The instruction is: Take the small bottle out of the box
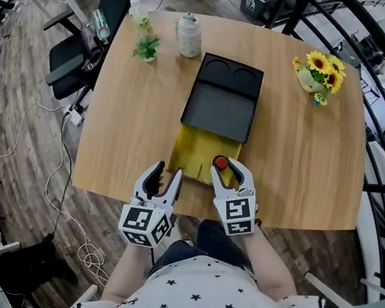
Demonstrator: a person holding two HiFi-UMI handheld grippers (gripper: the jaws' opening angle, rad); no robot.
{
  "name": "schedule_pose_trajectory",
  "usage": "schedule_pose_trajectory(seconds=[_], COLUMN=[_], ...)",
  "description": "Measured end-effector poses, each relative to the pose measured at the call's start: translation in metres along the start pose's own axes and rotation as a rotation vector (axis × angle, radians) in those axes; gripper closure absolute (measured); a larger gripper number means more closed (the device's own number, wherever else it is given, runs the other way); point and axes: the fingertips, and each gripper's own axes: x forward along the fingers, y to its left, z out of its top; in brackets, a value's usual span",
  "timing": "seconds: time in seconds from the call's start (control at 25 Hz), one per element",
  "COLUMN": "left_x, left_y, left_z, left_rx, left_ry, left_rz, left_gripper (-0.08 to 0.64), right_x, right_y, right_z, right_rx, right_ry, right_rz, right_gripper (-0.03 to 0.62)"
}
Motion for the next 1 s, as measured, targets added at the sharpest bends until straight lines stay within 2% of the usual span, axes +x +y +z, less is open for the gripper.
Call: schedule_pose_trajectory(seconds=[0.36,1.0], left_x=[-0.017,-0.088], left_y=[-0.007,-0.033], left_z=[0.0,-0.012], left_rx=[0.01,0.042], left_ry=[-0.02,-0.096], left_rz=[-0.006,-0.028], left_gripper=[0.383,0.383], right_x=[-0.013,-0.091], right_y=[0.004,0.04], right_z=[0.01,0.033], right_rx=[-0.007,-0.046], right_ry=[-0.028,-0.165], right_rz=[-0.008,-0.069], right_gripper=[0.449,0.449])
